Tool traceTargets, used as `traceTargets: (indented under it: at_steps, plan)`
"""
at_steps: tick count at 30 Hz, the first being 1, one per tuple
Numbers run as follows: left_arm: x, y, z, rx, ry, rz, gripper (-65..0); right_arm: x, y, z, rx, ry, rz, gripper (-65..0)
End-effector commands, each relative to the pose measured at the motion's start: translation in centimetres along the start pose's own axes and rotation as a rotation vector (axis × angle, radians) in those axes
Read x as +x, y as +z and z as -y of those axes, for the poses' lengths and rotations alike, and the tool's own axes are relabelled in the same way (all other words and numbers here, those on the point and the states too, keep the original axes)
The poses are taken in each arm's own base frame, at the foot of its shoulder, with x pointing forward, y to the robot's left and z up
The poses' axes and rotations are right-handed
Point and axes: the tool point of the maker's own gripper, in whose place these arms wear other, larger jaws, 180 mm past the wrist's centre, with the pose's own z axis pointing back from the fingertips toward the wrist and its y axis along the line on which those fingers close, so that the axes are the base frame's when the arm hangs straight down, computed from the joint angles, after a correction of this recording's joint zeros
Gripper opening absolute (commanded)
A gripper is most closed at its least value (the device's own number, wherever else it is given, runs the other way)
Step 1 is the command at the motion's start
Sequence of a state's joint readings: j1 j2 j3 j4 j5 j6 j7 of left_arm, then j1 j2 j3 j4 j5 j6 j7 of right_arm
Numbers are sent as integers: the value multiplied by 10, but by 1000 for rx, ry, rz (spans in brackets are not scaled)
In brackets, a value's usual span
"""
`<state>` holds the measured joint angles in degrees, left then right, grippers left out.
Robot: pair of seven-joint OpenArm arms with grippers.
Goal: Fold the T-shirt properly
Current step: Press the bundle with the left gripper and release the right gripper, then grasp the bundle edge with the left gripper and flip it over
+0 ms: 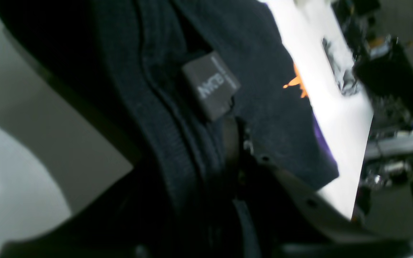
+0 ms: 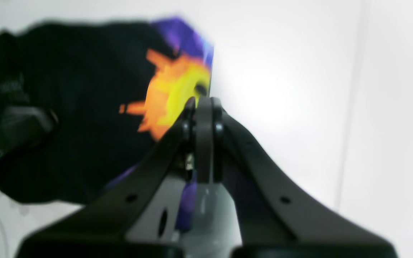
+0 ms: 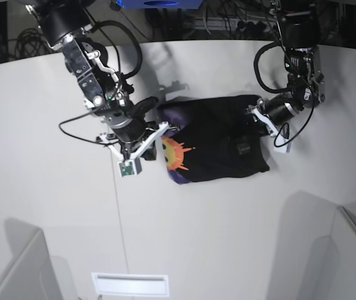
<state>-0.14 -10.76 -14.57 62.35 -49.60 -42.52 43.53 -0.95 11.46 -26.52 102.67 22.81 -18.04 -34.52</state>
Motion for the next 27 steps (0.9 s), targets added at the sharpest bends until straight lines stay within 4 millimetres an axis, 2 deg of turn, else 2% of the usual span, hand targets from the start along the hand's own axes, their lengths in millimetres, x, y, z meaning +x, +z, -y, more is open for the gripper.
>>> traceTargets:
  at_steps: [1,5,12,18,27]
  plan:
    - [-47,6,-22,91,11,-196,-650,8,6,9,-16,-22,38,-650]
    - [-53,7,-20,82,-59,-270,-650,0,15,36,-81,-78,36,-650]
    - [-47,1,-14,52,-245,-415,-650,-14,31,76,-185,-154,29,-650]
    - [-32,-8,-7,27,-422,-528,-650,-27,46,111,-279,-215,21,-650]
    - [-7,-37,23,-37,-710,-669,-650,-43,67,151,-391,-272,13,-650]
